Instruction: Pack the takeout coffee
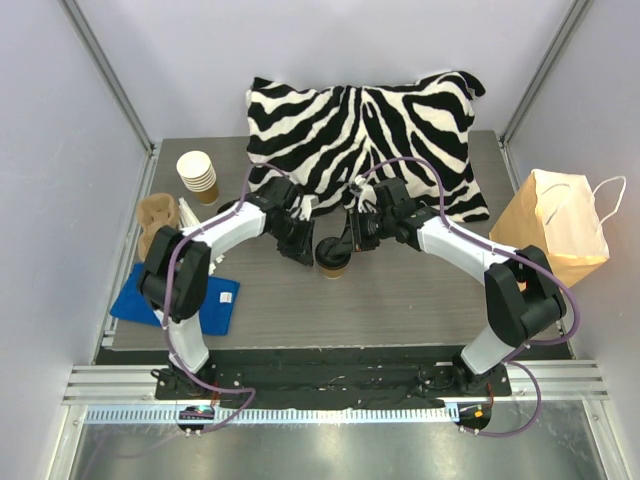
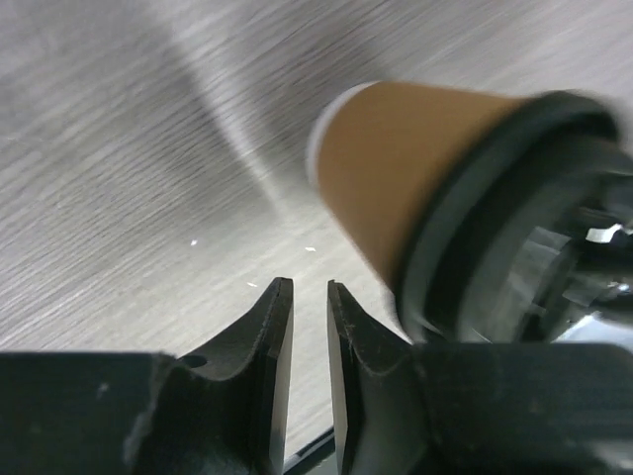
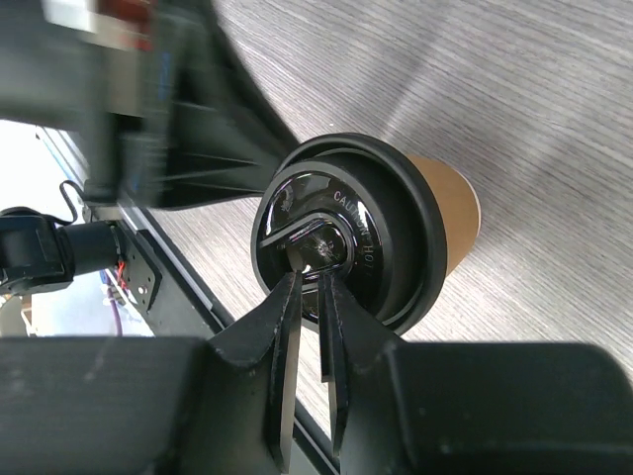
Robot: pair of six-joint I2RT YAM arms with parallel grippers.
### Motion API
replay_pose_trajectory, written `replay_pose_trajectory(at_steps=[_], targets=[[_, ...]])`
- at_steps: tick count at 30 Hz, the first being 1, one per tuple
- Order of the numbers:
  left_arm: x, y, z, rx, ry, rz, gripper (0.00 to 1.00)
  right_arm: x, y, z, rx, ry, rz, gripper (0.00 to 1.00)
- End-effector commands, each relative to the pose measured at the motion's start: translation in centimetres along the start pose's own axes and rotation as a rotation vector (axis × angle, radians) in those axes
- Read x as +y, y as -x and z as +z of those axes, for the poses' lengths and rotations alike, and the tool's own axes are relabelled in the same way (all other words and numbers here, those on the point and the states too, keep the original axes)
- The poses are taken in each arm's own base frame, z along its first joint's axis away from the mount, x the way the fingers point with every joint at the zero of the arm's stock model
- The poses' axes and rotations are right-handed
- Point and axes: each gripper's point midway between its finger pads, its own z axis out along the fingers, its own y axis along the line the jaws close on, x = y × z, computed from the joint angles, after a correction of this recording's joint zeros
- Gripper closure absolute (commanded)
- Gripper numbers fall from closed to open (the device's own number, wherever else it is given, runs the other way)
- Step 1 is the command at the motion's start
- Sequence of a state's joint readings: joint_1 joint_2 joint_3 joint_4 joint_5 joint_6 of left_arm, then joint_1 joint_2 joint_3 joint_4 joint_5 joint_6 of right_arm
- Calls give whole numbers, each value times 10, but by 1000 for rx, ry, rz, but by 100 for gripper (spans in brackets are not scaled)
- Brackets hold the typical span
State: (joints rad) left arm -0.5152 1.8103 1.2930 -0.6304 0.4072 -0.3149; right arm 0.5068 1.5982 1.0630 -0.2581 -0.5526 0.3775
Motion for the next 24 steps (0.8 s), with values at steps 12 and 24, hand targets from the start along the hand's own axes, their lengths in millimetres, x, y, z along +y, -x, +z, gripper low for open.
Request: replay_pose_trajectory(at_steps=[12,24], targets=[[-36,55,-78,-255,-61,62,75,-11,-5,2,18,-42,-38,78],[-19,12,-12,-85,-30,38,75,-15,-10,4,31,-49,-33,79]])
